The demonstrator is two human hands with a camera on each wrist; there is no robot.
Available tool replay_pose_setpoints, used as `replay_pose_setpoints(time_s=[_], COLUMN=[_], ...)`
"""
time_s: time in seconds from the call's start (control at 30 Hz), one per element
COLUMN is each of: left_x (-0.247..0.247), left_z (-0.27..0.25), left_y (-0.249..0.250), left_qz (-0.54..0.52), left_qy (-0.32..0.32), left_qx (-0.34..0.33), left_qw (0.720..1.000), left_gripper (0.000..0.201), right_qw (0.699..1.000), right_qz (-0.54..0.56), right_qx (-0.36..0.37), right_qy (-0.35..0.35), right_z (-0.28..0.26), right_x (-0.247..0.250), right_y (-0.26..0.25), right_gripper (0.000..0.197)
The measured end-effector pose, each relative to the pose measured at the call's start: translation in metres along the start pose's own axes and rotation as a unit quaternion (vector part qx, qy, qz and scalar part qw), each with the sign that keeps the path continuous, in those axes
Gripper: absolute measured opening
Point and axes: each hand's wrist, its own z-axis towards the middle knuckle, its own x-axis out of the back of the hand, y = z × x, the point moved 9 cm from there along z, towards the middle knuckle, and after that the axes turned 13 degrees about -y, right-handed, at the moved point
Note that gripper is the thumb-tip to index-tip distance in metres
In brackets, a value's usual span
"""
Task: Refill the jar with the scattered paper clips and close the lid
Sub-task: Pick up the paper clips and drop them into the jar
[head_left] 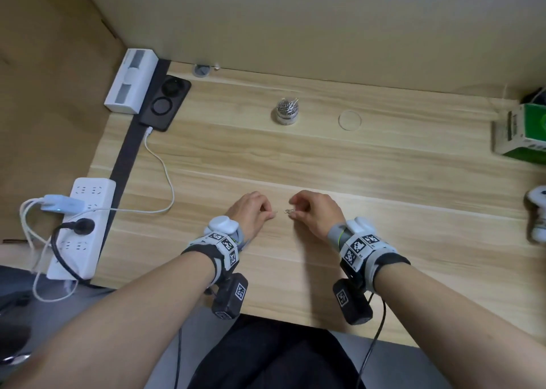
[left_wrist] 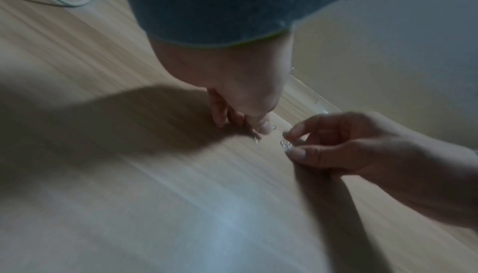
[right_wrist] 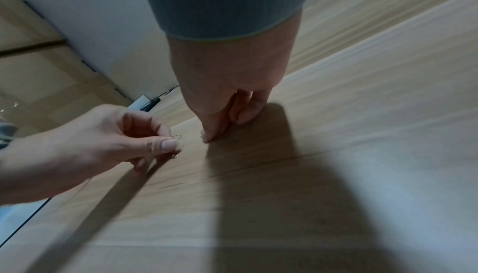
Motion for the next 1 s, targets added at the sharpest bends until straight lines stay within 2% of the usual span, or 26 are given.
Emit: replay_pose_setpoints(time_s=[0.13, 0.33, 0.4, 0.43, 0.53, 0.63, 0.73, 0.83, 0.93, 1.0], left_x=[0.012, 0.027, 0.030, 0.029, 0.024, 0.015, 0.013, 0.014, 0.015, 0.014], left_z=[0.006, 0.025, 0.033, 0.034, 0.029, 0.023, 0.023, 0.022, 0.021, 0.020], left_y=[-0.017, -0.026, -0.021, -0.016, -0.006, -0.014, -0.015, -0.014, -0.012, -0.010], left_qz=[-0.058, -0.105, -0.123, -0.119, -0.044, 0.001, 0.014, 0.016, 0.018, 0.031], left_qy=[0.016, 0.026, -0.006, -0.043, -0.144, -0.187, -0.163, -0.122, -0.116, -0.114], left_qx=[0.032, 0.046, 0.025, 0.006, -0.050, -0.046, -0.037, -0.013, -0.002, -0.002], left_qw=[0.998, 0.993, 0.992, 0.992, 0.987, 0.981, 0.986, 0.992, 0.993, 0.993], left_gripper=[0.016, 0.016, 0.013, 0.012, 0.013, 0.014, 0.015, 0.023, 0.030, 0.026], right_qw=[0.995, 0.991, 0.994, 0.995, 0.998, 0.997, 0.996, 0.996, 0.996, 0.995], right_qz=[-0.093, -0.129, -0.106, -0.090, -0.040, -0.022, -0.023, -0.018, -0.011, -0.003], right_qx=[-0.018, -0.020, -0.030, -0.037, -0.055, -0.069, -0.074, -0.073, -0.070, -0.074], right_qy=[0.001, -0.013, -0.005, -0.001, 0.014, 0.028, 0.040, 0.047, 0.053, 0.060], right_z=[0.010, 0.020, 0.023, 0.024, 0.030, 0.033, 0.032, 0.029, 0.026, 0.024], right_x=[0.001, 0.002, 0.011, 0.016, 0.027, 0.031, 0.031, 0.031, 0.030, 0.029], right_y=[-0.013, -0.020, -0.016, -0.012, -0.003, -0.002, -0.003, -0.001, -0.001, 0.002], right_gripper=[0.014, 0.013, 0.015, 0.015, 0.017, 0.017, 0.017, 0.017, 0.017, 0.016])
